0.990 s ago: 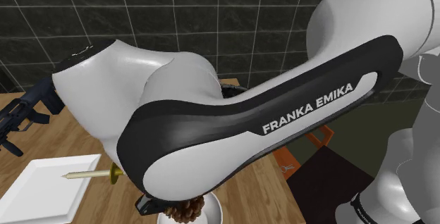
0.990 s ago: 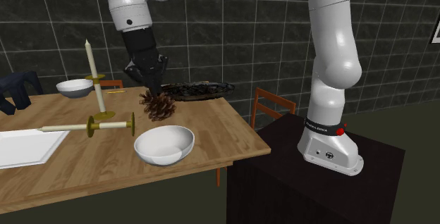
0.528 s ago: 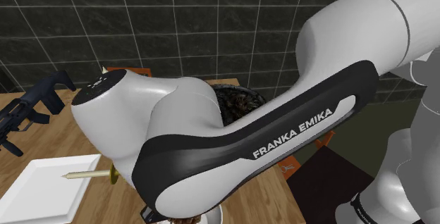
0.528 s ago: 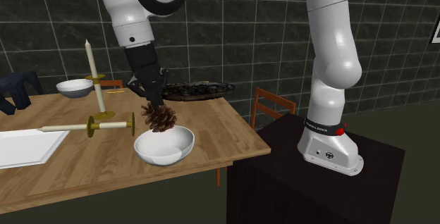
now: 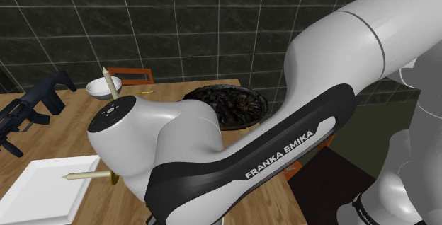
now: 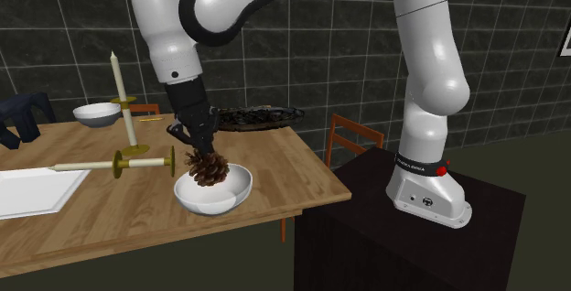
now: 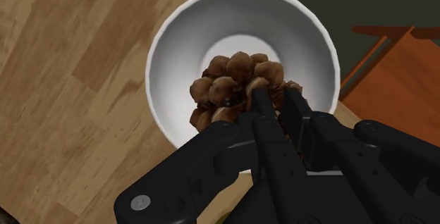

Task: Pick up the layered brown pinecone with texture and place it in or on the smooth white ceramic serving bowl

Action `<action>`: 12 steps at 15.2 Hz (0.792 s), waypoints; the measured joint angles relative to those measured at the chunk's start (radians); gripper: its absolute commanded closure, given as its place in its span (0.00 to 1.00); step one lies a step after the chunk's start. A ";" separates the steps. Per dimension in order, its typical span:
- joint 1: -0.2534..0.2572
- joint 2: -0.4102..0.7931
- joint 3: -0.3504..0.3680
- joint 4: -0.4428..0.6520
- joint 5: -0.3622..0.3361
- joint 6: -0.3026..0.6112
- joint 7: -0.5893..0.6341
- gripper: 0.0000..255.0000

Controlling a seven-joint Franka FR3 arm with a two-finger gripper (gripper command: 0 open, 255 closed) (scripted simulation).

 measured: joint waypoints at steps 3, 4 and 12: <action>0.002 0.013 -0.003 -0.014 -0.007 0.025 0.005 1.00; 0.002 0.013 -0.003 -0.015 -0.008 0.027 0.005 1.00; 0.003 0.014 -0.003 -0.015 -0.008 0.028 0.005 0.00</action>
